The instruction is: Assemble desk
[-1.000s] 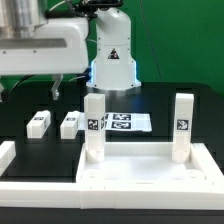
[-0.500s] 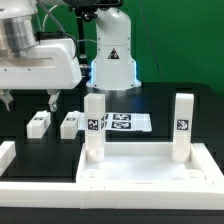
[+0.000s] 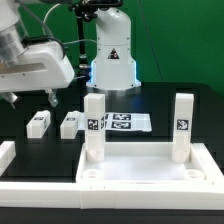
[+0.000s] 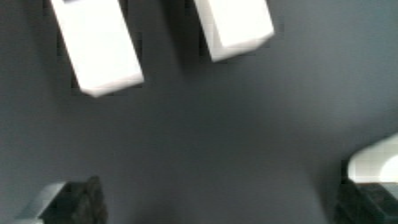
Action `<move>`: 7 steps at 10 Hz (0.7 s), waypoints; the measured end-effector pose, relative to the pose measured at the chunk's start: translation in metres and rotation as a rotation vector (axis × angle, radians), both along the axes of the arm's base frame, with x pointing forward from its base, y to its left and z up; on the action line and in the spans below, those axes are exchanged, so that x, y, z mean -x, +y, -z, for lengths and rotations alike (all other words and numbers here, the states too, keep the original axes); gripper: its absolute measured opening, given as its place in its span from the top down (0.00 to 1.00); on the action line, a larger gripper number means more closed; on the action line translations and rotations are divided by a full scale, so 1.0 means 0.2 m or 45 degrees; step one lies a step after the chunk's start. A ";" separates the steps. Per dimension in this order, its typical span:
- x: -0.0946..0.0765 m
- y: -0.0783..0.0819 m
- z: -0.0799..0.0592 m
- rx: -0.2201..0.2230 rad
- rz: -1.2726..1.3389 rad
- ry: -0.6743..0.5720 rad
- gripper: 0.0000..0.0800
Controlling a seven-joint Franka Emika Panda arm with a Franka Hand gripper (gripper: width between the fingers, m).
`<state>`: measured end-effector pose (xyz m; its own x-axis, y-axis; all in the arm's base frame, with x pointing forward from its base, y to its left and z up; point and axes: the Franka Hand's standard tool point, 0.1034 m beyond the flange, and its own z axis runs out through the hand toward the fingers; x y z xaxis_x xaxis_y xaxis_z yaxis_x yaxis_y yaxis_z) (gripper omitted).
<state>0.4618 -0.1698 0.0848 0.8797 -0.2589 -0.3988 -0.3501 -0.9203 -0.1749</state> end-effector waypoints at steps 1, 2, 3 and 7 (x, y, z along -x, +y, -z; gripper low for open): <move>0.09 0.05 0.00 -0.077 0.005 0.116 0.19; 0.12 0.08 0.00 -0.148 -0.002 0.235 0.19; 0.09 0.07 0.01 -0.171 -0.014 0.289 0.19; 0.15 0.11 0.10 -0.281 -0.035 0.524 0.19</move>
Offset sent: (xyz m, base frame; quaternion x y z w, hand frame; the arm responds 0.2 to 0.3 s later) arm 0.0000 0.0000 0.0000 0.0000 -0.1296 0.0000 0.9916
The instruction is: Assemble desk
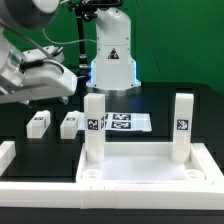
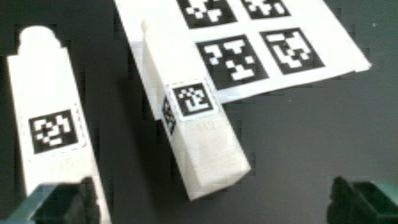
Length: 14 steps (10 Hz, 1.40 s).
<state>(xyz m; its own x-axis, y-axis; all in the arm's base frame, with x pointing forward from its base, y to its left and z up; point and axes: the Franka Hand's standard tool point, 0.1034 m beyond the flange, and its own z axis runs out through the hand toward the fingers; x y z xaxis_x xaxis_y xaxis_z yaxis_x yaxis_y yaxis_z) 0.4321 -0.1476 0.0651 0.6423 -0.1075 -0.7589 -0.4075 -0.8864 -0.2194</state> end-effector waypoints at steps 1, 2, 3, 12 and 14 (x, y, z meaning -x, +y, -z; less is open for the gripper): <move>0.05 0.02 0.04 -0.003 0.003 0.027 0.19; 0.07 0.05 0.06 0.006 -0.001 0.028 0.19; 0.08 0.07 0.07 0.011 -0.012 0.032 0.19; 0.13 0.15 0.21 0.008 -0.040 0.097 0.19; 0.15 0.15 0.23 0.006 -0.042 0.109 0.19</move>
Offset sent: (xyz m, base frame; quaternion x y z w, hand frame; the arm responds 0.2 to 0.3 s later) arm -0.0097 0.0043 -0.0118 -0.0461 0.0109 0.0035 0.9989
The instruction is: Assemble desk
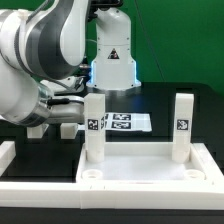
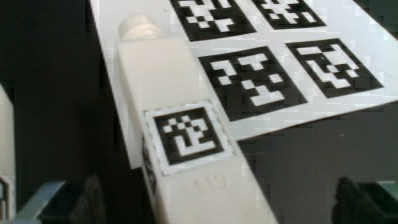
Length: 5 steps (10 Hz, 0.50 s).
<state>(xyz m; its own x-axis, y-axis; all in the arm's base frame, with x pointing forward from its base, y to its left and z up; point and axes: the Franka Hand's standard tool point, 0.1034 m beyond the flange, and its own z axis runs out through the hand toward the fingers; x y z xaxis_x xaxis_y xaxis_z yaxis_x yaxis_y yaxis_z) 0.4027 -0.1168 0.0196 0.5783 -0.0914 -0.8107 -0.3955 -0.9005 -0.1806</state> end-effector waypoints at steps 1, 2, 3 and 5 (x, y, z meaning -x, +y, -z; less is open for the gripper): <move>0.00 0.00 0.00 0.002 -0.003 0.002 0.19; 0.00 0.00 0.00 0.003 -0.005 0.003 0.19; 0.00 0.00 0.00 0.003 -0.003 0.002 0.19; 0.00 0.00 0.00 0.003 -0.003 0.002 0.47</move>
Offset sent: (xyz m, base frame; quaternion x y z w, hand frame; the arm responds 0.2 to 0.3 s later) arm 0.0000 0.0000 0.0000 0.0000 0.0000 0.0000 1.0000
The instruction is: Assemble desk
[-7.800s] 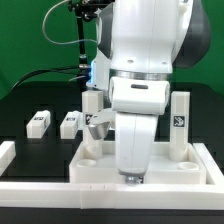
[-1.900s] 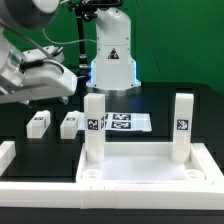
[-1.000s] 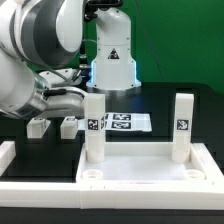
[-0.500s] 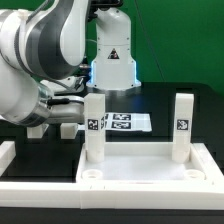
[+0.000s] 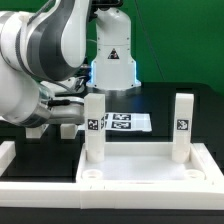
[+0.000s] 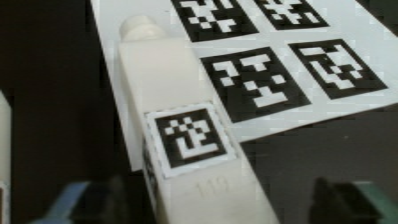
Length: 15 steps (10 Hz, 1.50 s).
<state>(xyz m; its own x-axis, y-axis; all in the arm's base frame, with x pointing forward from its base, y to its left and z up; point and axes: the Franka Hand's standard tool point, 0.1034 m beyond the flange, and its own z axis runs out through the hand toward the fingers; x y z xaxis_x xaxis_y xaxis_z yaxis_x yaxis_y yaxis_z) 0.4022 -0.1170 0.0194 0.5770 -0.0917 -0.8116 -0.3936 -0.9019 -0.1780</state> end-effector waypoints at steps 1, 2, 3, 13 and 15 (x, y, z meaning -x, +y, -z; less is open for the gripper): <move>0.00 0.00 0.00 -0.001 0.000 0.000 0.47; 0.00 0.00 0.00 -0.003 0.000 0.003 0.64; 0.00 0.00 0.00 -0.003 0.000 0.003 0.64; 0.00 0.00 0.00 0.012 0.014 0.016 0.30; 0.00 -0.02 -0.01 0.072 0.071 0.074 0.21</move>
Offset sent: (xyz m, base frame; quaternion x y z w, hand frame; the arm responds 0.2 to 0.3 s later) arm 0.0000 0.0000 0.0000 0.0000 0.0000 0.0000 1.0000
